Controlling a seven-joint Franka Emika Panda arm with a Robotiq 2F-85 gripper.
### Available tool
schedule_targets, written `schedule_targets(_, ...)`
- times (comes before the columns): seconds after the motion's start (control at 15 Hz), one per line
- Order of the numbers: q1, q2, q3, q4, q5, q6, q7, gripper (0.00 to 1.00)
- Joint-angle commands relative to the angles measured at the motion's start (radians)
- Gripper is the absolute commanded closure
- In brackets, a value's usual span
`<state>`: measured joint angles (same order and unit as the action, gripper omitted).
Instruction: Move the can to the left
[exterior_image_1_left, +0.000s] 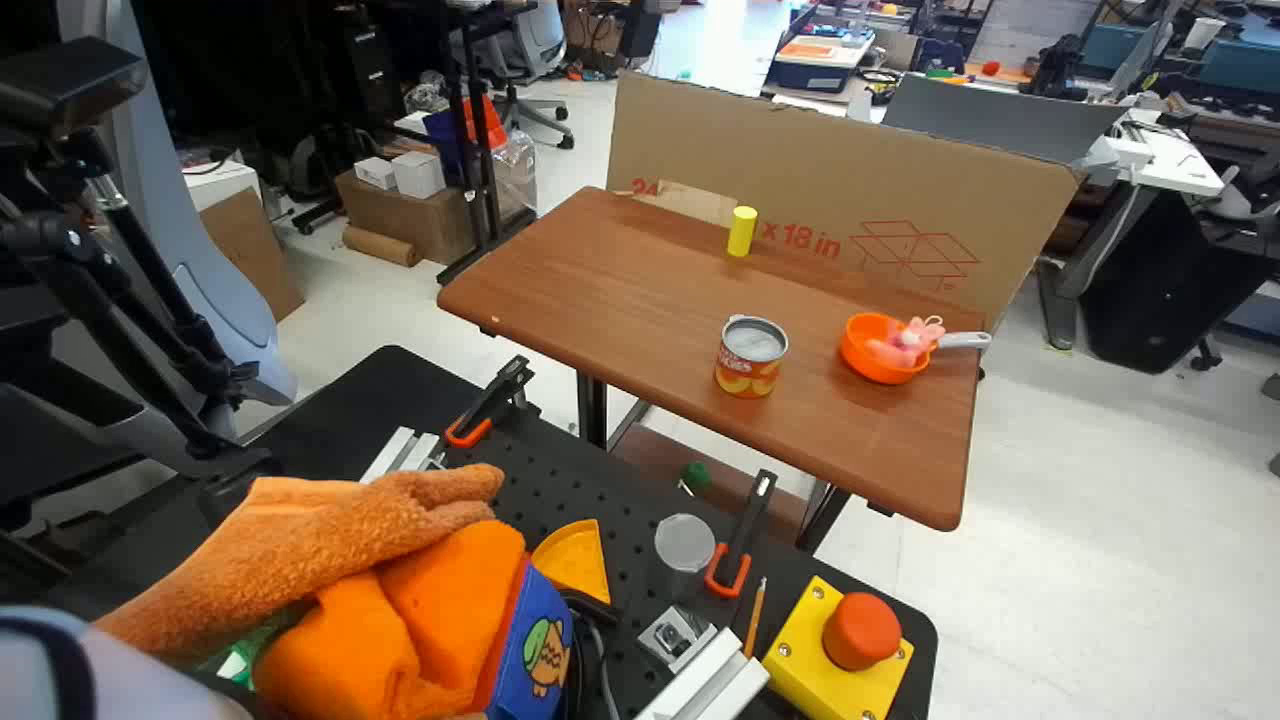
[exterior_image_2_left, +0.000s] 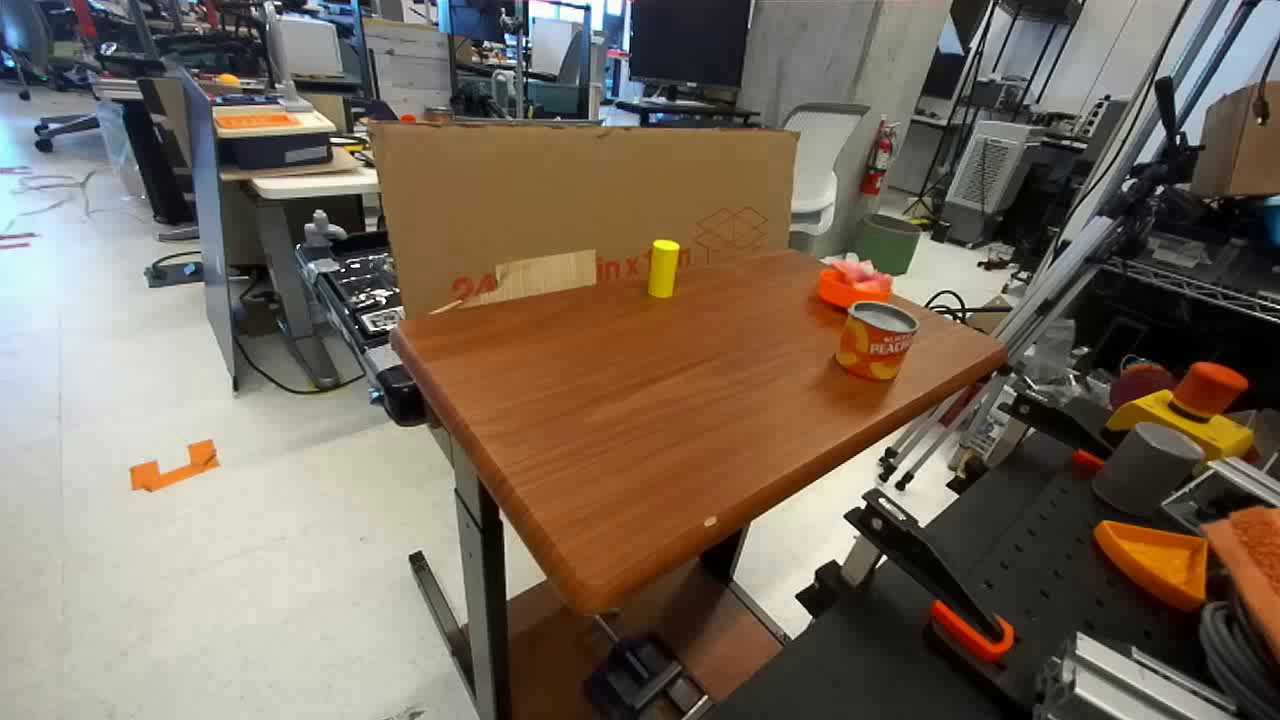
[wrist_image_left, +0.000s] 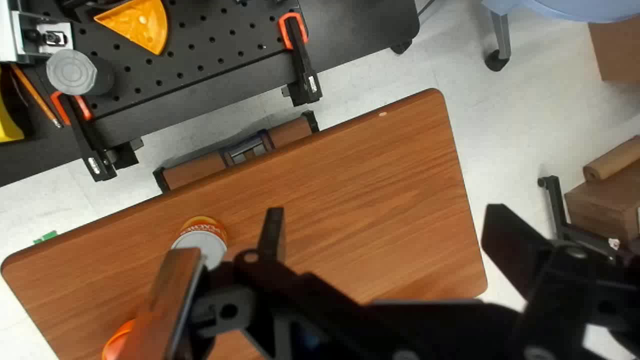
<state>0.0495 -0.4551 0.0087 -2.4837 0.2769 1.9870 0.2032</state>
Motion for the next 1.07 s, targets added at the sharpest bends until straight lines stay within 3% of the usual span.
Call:
schedule_targets(0.0, -0.013, 0.000, 0.011, 0.003, 0.005, -0.003, -0.004, 0.00)
schedule_targets(0.47, -0.013, 0.000, 0.011, 0.003, 0.005, -0.003, -0.004, 0.00)
schedule_targets(1.0, -0.131, 0.224, -0.011, 0.045, -0.247, 0.226, 0.010, 0.00)
